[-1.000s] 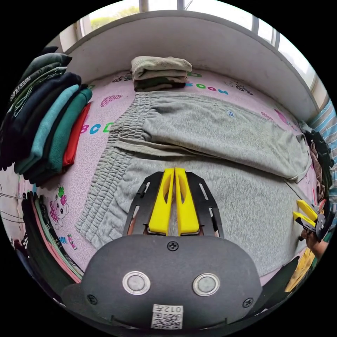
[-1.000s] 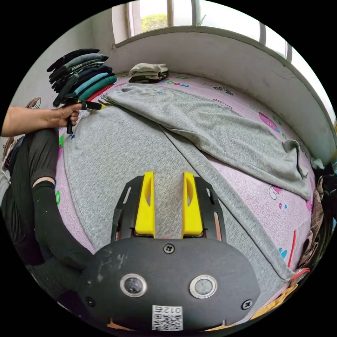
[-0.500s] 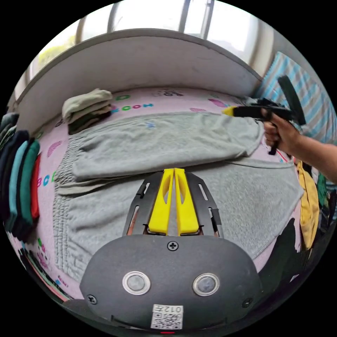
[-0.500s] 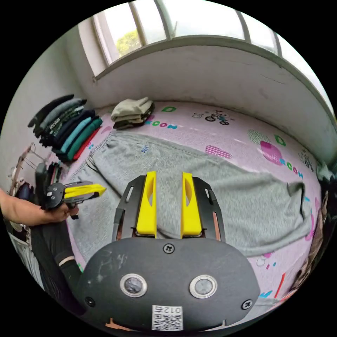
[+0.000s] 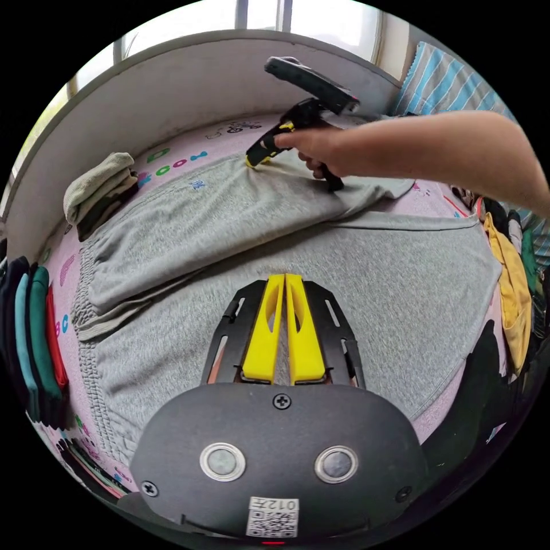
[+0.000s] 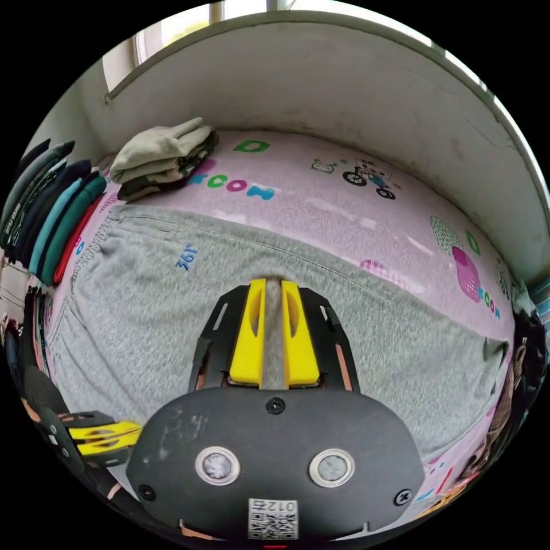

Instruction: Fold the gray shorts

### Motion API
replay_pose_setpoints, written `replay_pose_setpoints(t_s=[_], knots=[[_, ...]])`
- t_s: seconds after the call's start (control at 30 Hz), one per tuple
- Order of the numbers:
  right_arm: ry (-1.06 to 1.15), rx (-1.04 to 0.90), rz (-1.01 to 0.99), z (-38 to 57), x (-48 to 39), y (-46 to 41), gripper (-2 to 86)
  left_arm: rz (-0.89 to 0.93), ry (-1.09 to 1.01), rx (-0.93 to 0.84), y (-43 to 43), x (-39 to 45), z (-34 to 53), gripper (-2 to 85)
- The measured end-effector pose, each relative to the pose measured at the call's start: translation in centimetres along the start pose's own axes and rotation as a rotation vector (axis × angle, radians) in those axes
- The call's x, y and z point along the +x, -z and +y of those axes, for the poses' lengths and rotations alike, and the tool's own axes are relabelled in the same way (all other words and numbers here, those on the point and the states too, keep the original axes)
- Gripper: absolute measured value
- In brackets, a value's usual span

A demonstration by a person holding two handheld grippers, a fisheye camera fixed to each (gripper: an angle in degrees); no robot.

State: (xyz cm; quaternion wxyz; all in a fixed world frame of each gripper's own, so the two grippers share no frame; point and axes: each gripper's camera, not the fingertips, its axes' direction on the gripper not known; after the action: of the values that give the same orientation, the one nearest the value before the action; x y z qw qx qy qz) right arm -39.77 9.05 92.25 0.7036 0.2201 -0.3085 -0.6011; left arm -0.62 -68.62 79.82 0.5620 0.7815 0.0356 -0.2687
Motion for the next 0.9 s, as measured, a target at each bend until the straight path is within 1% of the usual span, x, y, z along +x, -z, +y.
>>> replay_pose_setpoints(t_s=[0.07,0.17,0.33,0.4,0.5,0.57,0.6,0.63,0.7,0.83,0.9], knots=[[0.004,-0.002,-0.011,-2.1,1.3,-0.9,4.7,-0.020,-0.009,0.001,0.0,0.2,0.1,-0.1],[0.021,-0.020,-0.013,-4.7,2.5,-1.9,4.6,-0.002,0.000,0.000,0.0,-0.2,0.2,-0.1],[0.059,-0.034,-0.004,-6.1,3.6,-2.5,4.6,0.003,0.002,0.000,0.0,-0.7,0.5,-0.1],[0.039,-0.039,-0.037,-5.8,4.6,-2.3,4.8,0.006,0.003,0.001,0.0,-1.0,0.6,-0.1],[-0.001,-0.056,-0.158,-4.8,6.8,-0.9,5.8,0.037,0.015,0.000,0.0,-1.8,0.7,-0.1],[-0.059,0.039,-0.206,-2.8,8.2,2.0,5.6,0.070,0.030,-0.002,0.4,-2.7,0.3,-0.1],[-0.068,0.067,-0.211,-2.2,8.3,2.7,5.5,0.057,0.045,0.079,1.4,-3.5,0.0,-0.1],[-0.075,0.112,-0.212,-1.1,8.3,3.8,5.6,-0.017,0.090,0.182,2.7,-4.5,-0.3,-0.1],[-0.066,0.137,-0.221,0.1,7.4,4.6,5.7,-0.108,0.193,0.235,3.6,-6.4,-0.9,0.0],[0.084,0.122,-0.233,0.3,2.2,4.1,6.3,-0.091,0.318,0.095,1.7,-10.0,-0.5,0.0],[0.155,0.113,-0.219,-0.4,-0.3,3.6,6.4,-0.044,0.349,0.061,1.0,-10.9,-0.1,0.0]])
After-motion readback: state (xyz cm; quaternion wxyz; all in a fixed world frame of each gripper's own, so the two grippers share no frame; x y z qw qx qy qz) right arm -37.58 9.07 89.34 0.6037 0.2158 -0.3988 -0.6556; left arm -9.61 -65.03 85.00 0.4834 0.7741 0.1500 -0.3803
